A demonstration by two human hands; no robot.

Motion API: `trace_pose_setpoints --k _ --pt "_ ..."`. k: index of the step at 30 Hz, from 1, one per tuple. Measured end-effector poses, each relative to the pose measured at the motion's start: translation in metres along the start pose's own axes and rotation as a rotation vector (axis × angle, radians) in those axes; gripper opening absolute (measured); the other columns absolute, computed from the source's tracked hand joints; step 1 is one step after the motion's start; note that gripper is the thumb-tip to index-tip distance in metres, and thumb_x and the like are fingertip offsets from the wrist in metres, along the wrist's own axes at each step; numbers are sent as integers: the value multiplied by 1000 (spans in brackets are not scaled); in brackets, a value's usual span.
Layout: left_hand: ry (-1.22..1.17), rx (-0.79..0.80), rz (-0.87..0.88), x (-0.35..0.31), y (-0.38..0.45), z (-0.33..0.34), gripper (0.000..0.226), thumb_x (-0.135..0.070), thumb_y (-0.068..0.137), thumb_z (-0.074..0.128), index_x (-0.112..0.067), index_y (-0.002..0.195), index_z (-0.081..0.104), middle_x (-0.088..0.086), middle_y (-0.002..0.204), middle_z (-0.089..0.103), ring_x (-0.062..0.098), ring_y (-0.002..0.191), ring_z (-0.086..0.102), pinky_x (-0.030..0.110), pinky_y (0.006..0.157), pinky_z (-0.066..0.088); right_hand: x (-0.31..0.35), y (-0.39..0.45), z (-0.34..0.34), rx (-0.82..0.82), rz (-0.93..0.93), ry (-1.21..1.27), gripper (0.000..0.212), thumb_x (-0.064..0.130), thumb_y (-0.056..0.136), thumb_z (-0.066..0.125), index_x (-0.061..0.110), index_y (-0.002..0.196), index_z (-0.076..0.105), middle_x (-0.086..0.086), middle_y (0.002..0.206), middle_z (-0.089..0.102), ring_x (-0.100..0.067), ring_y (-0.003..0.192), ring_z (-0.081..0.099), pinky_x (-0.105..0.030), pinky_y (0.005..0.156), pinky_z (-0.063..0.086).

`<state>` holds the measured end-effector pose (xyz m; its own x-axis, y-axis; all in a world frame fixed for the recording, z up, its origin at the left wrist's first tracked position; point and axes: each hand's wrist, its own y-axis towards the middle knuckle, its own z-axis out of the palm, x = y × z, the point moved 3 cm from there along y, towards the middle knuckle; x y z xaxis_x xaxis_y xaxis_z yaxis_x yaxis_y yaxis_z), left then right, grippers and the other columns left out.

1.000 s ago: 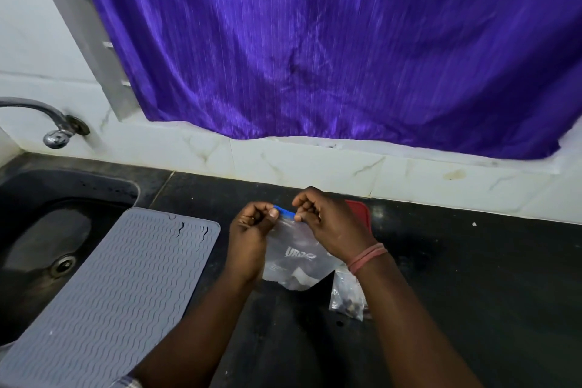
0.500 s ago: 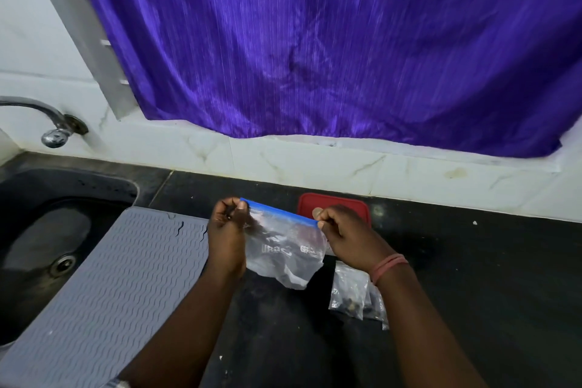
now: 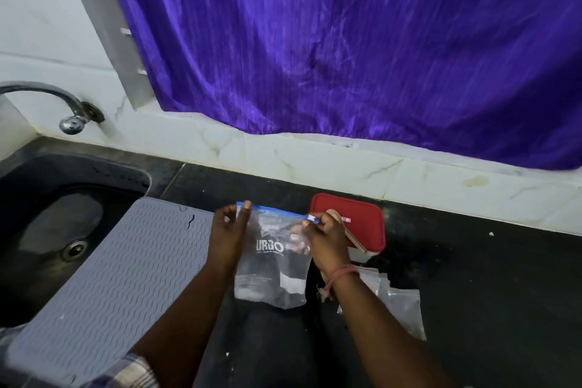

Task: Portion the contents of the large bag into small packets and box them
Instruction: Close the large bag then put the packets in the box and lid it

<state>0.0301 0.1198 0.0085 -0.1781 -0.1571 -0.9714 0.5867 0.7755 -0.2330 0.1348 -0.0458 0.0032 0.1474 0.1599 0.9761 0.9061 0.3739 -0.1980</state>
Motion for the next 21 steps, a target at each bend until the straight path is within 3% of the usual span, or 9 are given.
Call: trace_pose_setpoints --k 2,4,6,9,12,14,16,18,21 --pt "5 239 -158 19 -7 -1 40 -57 92 63 -20 105 70 8 93 76 31 91 73 40 78 59 -11 15 18 -48 -9 -76 20 6 91 56 24 86 65 -10 82 71 -30 80 69 -44 75 56" --pt "4 350 -249 40 -10 -9 44 -53 89 69 -17 115 71 10 101 78 30 95 76 51 86 60 -14 29 34 -90 -37 -92 28 7 89 49 30 86 63 -13 86 72 -32 83 69 -41 75 57" --pt "90 268 -237 53 -7 -19 37 -44 88 75 -14 108 73 8 94 79 27 87 77 50 83 62 -11 39 46 -118 -45 -116 33 -3 92 43 22 97 64 -12 95 70 -25 88 66 -31 76 51" --pt "271 112 -148 55 11 -25 36 -47 87 74 -14 100 71 5 88 76 22 83 74 33 68 57 -5 49 54 -214 -63 -225 40 -6 96 41 12 127 58 -13 115 67 -27 103 64 -25 84 45" --pt "367 113 -25 58 39 -19 48 -51 85 74 -16 117 65 1 106 74 13 95 71 33 81 57 -4 56 64 -197 -180 -479 64 1 97 52 16 155 29 -14 151 42 -29 134 48 -37 107 44" --pt "432 131 14 68 56 -11 54 -50 89 69 -23 133 57 1 125 69 15 109 68 42 96 56 -13 55 72 -143 -326 -698 78 -4 92 55 14 159 19 -16 162 23 -32 149 26 -43 117 34" --pt "523 121 58 68 55 -2 53 -32 95 66 -21 144 49 3 140 59 22 126 58 37 107 45 -28 48 75 -105 -449 -898 84 -12 83 52 11 158 22 -21 164 15 -37 152 13 -43 121 27" --pt "670 71 162 70 49 4 58 -19 92 67 -17 146 47 10 146 52 29 133 50 35 105 40 -46 41 77 -59 -507 -1013 75 -7 79 50 9 151 39 -24 160 26 -38 149 23 -45 116 33" --pt "985 157 251 82 46 15 62 -24 93 63 -22 151 43 11 162 31 32 148 29 44 119 30 -81 34 79 161 -320 -1117 61 18 86 59 12 145 46 -22 158 33 -40 146 32 -48 116 36"
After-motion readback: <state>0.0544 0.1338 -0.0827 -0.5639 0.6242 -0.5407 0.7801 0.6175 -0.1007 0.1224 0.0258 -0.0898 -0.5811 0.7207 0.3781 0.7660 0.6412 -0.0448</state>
